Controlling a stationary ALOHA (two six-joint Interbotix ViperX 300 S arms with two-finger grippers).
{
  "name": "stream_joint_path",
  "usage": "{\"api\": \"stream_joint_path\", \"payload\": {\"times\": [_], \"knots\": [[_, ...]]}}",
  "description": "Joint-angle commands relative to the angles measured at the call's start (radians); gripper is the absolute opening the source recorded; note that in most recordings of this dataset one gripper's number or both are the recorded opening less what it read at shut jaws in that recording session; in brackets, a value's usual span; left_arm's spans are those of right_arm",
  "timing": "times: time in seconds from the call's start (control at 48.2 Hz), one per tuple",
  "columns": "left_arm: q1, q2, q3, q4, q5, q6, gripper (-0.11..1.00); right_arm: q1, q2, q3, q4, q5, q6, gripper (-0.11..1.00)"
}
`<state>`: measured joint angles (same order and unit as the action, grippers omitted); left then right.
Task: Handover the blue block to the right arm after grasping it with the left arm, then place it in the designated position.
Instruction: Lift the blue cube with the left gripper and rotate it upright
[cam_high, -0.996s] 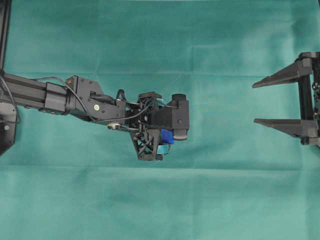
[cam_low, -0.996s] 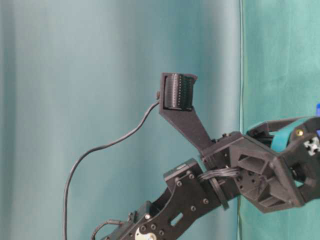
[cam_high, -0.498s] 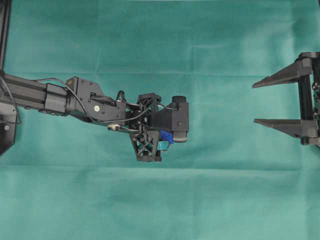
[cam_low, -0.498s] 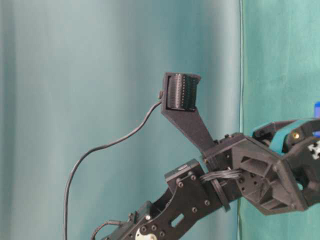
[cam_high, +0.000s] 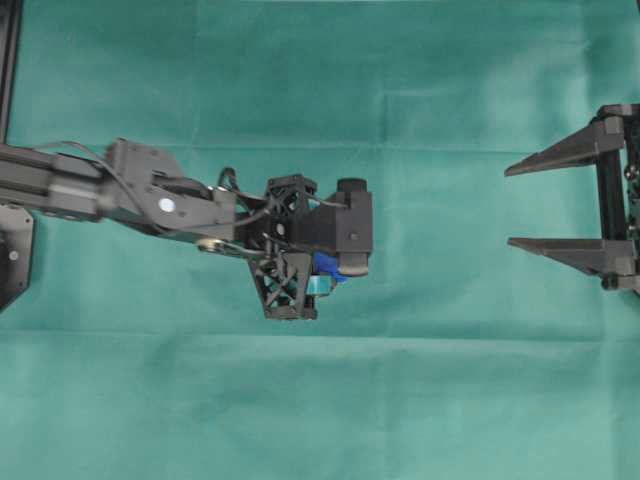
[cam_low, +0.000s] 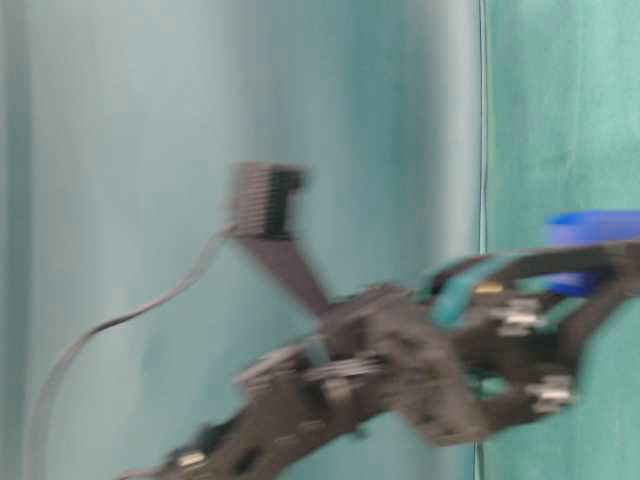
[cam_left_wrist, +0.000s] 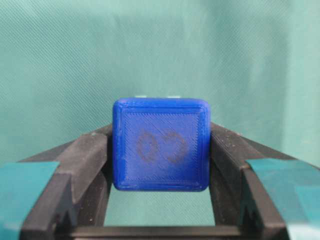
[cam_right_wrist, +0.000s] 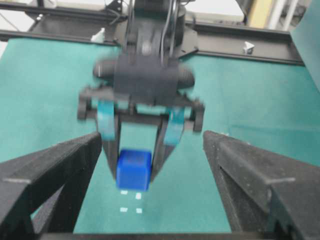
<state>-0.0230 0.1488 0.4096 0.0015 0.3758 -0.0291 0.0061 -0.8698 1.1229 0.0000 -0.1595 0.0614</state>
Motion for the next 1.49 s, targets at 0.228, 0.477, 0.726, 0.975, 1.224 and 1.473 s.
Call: {"api": "stream_joint_path", "payload": {"times": [0.228,0.477,0.726,0.975,1.224,1.473], "knots": [[-0.003,-0.187,-0.072,0.002,0.087,0.003,0.47,0.0,0.005,-0.025,0.002,-0.005,0.002,0.93],[-0.012,-0.258,-0.167,0.003,0.158,0.009,0.47,0.002,0.005,-0.025,0.002,-0.005,0.002,0.93],[-0.014,-0.31,-0.209,0.006,0.195,0.012,0.47,0.002,0.005,-0.025,0.002,0.0,0.002,0.93],[-0.014,-0.316,-0.21,0.006,0.195,0.011,0.47,0.002,0.005,-0.025,0.002,0.0,0.002,0.93],[-0.014,-0.318,-0.207,0.006,0.195,0.011,0.47,0.002,0.005,-0.025,0.002,-0.002,0.002,0.93],[-0.014,-0.319,-0.206,0.006,0.195,0.011,0.47,0.002,0.005,-0.025,0.0,0.0,0.002,0.93]]}}
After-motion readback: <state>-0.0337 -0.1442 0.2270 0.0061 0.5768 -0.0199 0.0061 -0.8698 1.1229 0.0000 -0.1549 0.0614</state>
